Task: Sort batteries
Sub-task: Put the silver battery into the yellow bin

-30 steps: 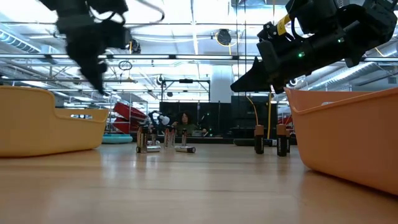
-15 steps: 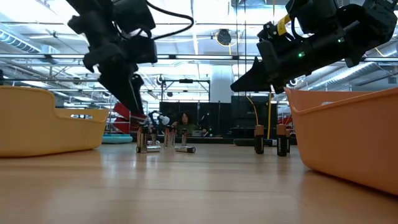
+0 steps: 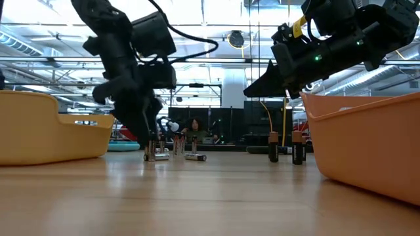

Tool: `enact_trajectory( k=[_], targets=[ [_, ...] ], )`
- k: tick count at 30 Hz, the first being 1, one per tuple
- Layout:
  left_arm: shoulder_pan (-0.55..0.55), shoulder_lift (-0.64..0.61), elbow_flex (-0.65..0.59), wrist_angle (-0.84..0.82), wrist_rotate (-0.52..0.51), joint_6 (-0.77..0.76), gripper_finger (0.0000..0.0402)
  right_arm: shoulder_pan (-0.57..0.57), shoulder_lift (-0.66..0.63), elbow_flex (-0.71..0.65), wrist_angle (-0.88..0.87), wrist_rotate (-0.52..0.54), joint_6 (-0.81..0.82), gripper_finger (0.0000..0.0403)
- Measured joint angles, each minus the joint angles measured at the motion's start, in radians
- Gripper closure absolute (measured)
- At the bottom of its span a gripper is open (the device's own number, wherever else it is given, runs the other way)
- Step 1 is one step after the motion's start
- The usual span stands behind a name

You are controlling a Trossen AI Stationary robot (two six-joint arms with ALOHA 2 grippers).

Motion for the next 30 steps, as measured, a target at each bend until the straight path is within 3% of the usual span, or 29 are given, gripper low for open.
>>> enact_trajectory(
  k=[2,5,6,10,15,23,26,30],
  targets=[
    [-0.004,0.010,0.000,-0.002,-0.014,0.020,0.0246,0.000,0.000,0.000,-0.001,0.000,0.000,0.0339],
    [-0.007,0.012,0.000,-0.020,-0.047,0.027,0.0350,0.000,0.000,0.000,-0.001,0.000,0.000,0.0339],
    [-0.008,0.010,0.000,-0.023,-0.060,0.029,0.0354,0.000,0.000,0.000,-0.001,0.000,0.000,0.0339],
    [-0.021,-0.058,0.004,-0.071,-0.104,0.030,0.0352,0.000,0.000,0.000,-0.001,0.000,0.000,0.0339],
    [-0.044,-0.274,0.069,-0.239,-0.168,-0.012,0.0352,0.000,0.000,0.000,-0.001,0.000,0.005,0.0339],
    [-0.056,-0.606,0.045,-0.627,-0.063,-0.338,0.0349,0.000,0.000,0.000,-0.001,0.000,0.009,0.0339],
    [-0.082,-0.649,-0.012,-0.703,0.003,-0.443,0.0317,0.000,0.000,0.000,0.005,0.000,0.009,0.0339],
    [-0.108,-0.653,-0.097,-0.618,0.025,-0.459,0.0261,0.000,0.000,0.000,0.006,0.000,0.010,0.0339]
  ],
)
